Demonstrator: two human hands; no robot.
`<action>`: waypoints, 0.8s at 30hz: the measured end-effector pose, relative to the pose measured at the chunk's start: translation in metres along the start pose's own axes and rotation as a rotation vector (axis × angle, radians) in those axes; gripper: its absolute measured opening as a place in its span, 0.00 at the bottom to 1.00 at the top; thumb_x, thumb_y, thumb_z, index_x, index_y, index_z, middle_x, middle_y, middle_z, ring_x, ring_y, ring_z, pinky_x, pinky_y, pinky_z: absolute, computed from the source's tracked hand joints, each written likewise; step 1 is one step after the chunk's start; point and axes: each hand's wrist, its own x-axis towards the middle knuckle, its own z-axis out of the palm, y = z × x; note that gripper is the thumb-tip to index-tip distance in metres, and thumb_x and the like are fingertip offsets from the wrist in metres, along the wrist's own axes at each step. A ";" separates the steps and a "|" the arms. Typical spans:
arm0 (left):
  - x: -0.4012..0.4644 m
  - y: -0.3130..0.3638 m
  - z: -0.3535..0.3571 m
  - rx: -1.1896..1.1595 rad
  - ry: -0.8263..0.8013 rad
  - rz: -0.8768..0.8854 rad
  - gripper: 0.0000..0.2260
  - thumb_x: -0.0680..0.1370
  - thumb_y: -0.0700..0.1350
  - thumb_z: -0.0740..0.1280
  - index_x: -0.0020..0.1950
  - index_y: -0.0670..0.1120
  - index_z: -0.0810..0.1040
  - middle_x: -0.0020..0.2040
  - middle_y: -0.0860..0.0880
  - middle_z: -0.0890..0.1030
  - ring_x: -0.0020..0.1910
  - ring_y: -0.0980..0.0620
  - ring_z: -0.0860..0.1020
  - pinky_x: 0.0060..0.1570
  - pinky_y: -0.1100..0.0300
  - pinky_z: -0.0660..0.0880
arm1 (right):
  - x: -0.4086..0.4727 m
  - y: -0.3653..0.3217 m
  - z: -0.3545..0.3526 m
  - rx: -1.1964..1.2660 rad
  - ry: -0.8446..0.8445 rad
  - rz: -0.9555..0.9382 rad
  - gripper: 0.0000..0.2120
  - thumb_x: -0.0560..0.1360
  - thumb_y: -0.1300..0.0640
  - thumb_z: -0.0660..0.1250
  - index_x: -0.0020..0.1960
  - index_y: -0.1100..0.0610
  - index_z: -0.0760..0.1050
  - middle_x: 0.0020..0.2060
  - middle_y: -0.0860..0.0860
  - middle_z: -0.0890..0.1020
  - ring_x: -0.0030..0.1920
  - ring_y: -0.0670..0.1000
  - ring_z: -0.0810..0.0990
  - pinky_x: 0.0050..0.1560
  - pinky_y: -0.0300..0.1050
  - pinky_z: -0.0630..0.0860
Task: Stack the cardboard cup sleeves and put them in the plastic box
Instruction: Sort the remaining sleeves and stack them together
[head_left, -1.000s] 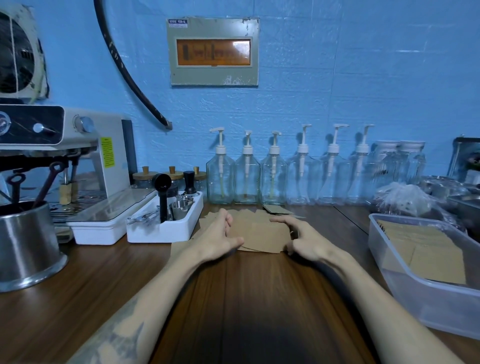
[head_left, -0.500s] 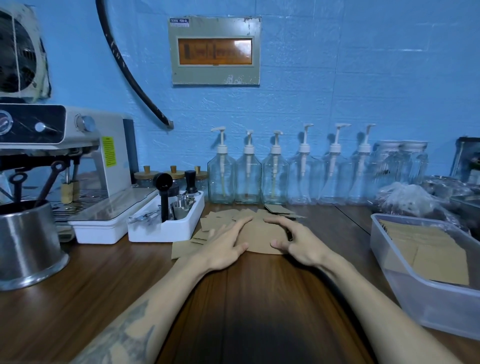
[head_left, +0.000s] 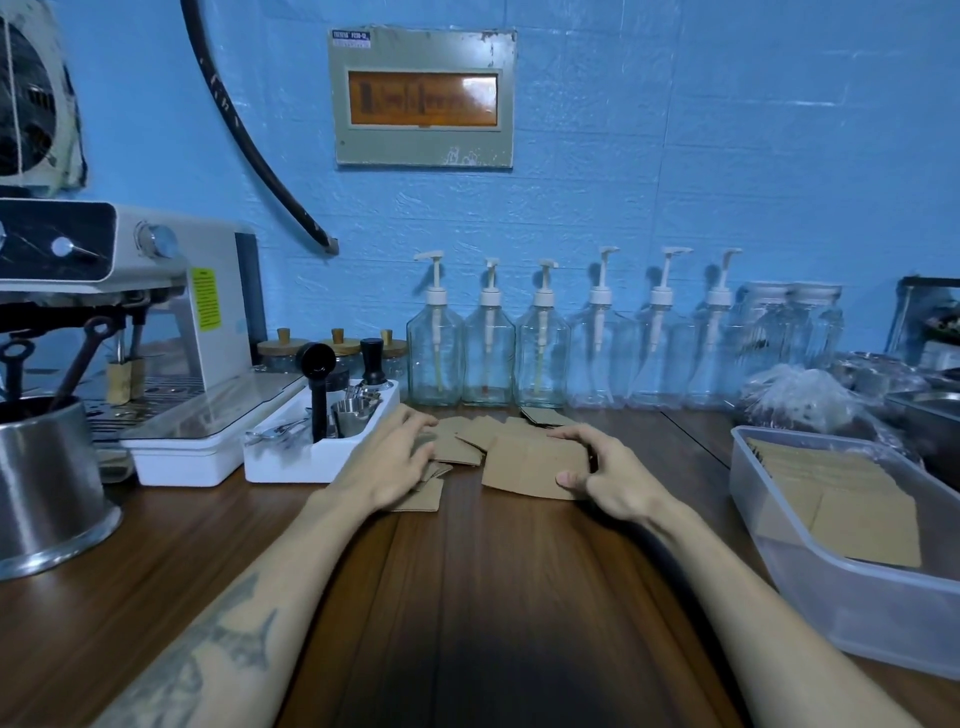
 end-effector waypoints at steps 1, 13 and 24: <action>0.002 0.001 0.003 0.051 -0.042 -0.005 0.19 0.83 0.51 0.59 0.73 0.48 0.68 0.71 0.49 0.67 0.71 0.48 0.67 0.69 0.54 0.64 | 0.001 0.001 -0.001 0.000 0.004 0.003 0.22 0.73 0.62 0.72 0.61 0.41 0.74 0.58 0.47 0.79 0.56 0.50 0.77 0.59 0.45 0.75; 0.006 0.004 0.008 0.080 -0.138 -0.092 0.25 0.76 0.58 0.68 0.70 0.49 0.72 0.65 0.48 0.70 0.66 0.47 0.69 0.66 0.52 0.67 | 0.004 0.003 -0.001 -0.018 0.012 0.003 0.23 0.73 0.61 0.72 0.64 0.44 0.74 0.57 0.50 0.79 0.54 0.50 0.77 0.50 0.38 0.72; -0.002 0.013 -0.008 -0.293 -0.044 -0.169 0.26 0.71 0.38 0.77 0.66 0.49 0.73 0.61 0.48 0.69 0.67 0.48 0.70 0.60 0.60 0.71 | 0.003 0.003 0.000 -0.005 0.014 0.002 0.23 0.73 0.61 0.73 0.64 0.43 0.74 0.56 0.49 0.79 0.55 0.51 0.78 0.58 0.49 0.77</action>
